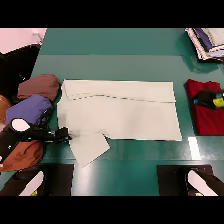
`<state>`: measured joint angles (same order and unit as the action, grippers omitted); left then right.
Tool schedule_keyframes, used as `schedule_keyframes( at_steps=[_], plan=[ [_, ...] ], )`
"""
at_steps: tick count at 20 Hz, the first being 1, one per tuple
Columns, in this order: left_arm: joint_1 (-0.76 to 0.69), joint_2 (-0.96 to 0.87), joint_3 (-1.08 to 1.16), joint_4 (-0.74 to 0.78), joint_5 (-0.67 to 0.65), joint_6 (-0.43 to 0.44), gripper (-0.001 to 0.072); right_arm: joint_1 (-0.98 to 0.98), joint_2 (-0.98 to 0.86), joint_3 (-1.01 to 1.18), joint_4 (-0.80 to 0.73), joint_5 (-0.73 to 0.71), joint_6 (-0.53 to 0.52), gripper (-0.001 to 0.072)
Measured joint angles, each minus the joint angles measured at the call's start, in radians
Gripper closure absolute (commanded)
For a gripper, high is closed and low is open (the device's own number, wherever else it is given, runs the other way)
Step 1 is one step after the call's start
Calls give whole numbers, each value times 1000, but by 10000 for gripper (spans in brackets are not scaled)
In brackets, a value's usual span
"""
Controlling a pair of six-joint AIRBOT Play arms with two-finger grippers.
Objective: Fold the shirts.
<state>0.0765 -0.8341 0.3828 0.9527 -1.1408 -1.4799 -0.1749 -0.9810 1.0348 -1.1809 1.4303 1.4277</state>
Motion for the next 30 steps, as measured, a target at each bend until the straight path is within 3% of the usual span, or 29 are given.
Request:
schedule_keyframes(
  at_steps=[1, 3, 6, 11, 12, 14, 18, 19, 24, 30],
  plan=[
    [-1, 0, 19, -6, -13, 7, 684, -53, 19, -58, 0, 18, 0, 183],
    [0, 0, 57, -8, -30, 20, 684, -158, 48, -187, -1, 34, 0, 185],
    [0, 0, 107, -12, -40, 31, 684, -288, 62, -389, 0, 37, 0, 282],
    [0, 0, 141, -14, -45, 38, 684, -325, -11, -575, 63, -47, 1, 285],
    [0, 0, 143, -14, -46, 38, 684, -310, -29, -590, 96, -60, 1, 331],
    [0, 0, 146, -14, -46, 38, 684, -269, -66, -605, 140, -103, 2, 355],
    [0, 0, 148, -8, -48, 37, 685, -181, -105, -616, 188, -148, 0, 649],
    [0, 0, 149, 2, -48, 32, 686, -161, -109, -610, 187, -162, -1, 693],
    [0, 5, 189, 102, -106, -1, 687, -69, -105, -497, 111, -206, -5, 693],
    [-1, 177, 236, 158, -269, -62, 687, -5, 78, -399, -16, -12, 3, 694]
  ],
)
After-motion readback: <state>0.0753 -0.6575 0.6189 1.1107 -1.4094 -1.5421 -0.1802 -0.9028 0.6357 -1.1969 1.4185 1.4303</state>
